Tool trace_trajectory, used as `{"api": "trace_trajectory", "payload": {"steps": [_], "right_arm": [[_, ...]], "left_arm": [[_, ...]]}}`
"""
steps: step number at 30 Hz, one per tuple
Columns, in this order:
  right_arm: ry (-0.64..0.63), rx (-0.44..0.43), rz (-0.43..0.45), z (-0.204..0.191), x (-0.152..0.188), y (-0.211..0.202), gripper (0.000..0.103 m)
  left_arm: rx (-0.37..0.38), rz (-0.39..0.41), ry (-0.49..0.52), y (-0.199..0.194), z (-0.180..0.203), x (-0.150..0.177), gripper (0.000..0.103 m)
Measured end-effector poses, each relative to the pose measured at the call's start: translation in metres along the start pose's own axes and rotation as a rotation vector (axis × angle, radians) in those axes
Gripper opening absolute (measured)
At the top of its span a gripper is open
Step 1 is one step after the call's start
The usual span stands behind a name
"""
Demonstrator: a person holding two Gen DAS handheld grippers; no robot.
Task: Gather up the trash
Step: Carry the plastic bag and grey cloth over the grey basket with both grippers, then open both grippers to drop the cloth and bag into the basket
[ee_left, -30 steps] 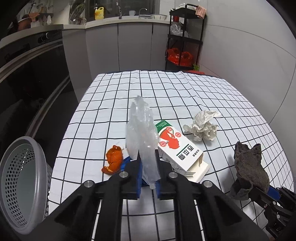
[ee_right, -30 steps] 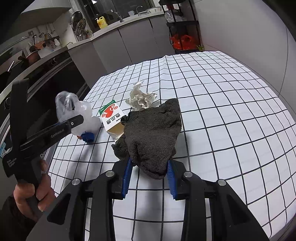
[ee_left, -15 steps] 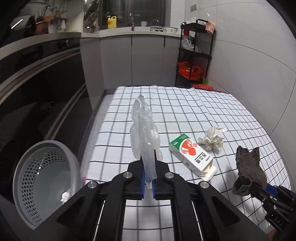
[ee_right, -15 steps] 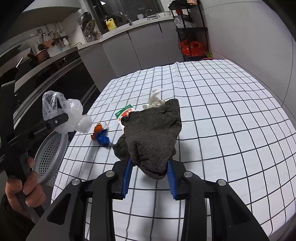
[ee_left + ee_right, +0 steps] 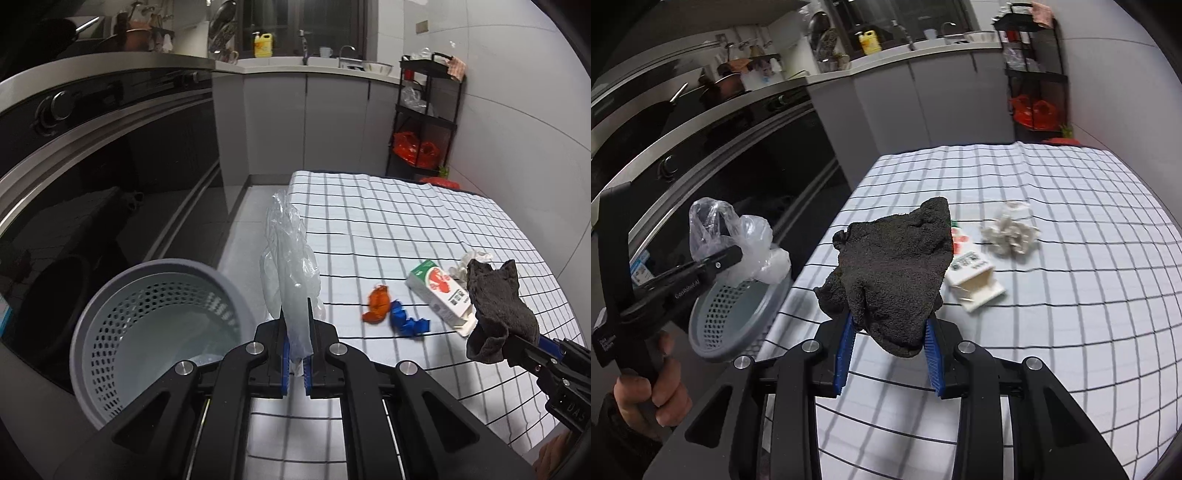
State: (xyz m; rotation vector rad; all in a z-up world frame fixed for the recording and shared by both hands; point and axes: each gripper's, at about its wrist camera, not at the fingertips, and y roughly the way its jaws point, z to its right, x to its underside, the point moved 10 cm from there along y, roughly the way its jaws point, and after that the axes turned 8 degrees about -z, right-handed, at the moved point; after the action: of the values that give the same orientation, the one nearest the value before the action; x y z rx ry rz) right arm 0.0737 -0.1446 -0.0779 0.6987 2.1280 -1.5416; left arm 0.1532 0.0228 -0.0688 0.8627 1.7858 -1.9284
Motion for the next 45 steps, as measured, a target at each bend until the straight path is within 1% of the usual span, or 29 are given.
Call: {"api": "trace_trajectory", "payload": {"steps": [8,13,16,22,27,35,45], "right_arm": [[-0.123,-0.089,-0.023,-0.081,-0.015,0.027,0.033],[-0.180,-0.150,-0.046,-0.125,-0.019,0.047,0.033],[-0.212,-0.177,-0.060,-0.148,-0.023,0.060,0.033],[-0.263,-0.210,-0.102,-0.180,-0.028,0.089,0.033],[-0.286,-0.230,-0.135,-0.198,-0.029,0.109,0.033],[-0.296,-0.259,-0.196,-0.213,-0.027,0.135,0.033],[-0.298,-0.296,-0.268,-0.229,-0.027,0.159,0.033]], "left_arm": [[-0.063,-0.018,-0.078,-0.002,-0.063,0.014,0.006],[-0.099,-0.045,-0.128,0.003,-0.099,0.024,0.006],[-0.124,-0.057,-0.157,0.004,-0.119,0.029,0.006],[-0.160,-0.074,-0.199,0.009,-0.146,0.035,0.006],[-0.183,-0.091,-0.219,0.013,-0.161,0.044,0.006],[-0.204,-0.125,-0.258,0.026,-0.180,0.051,0.006],[-0.210,-0.160,-0.281,0.037,-0.189,0.055,0.006]]}}
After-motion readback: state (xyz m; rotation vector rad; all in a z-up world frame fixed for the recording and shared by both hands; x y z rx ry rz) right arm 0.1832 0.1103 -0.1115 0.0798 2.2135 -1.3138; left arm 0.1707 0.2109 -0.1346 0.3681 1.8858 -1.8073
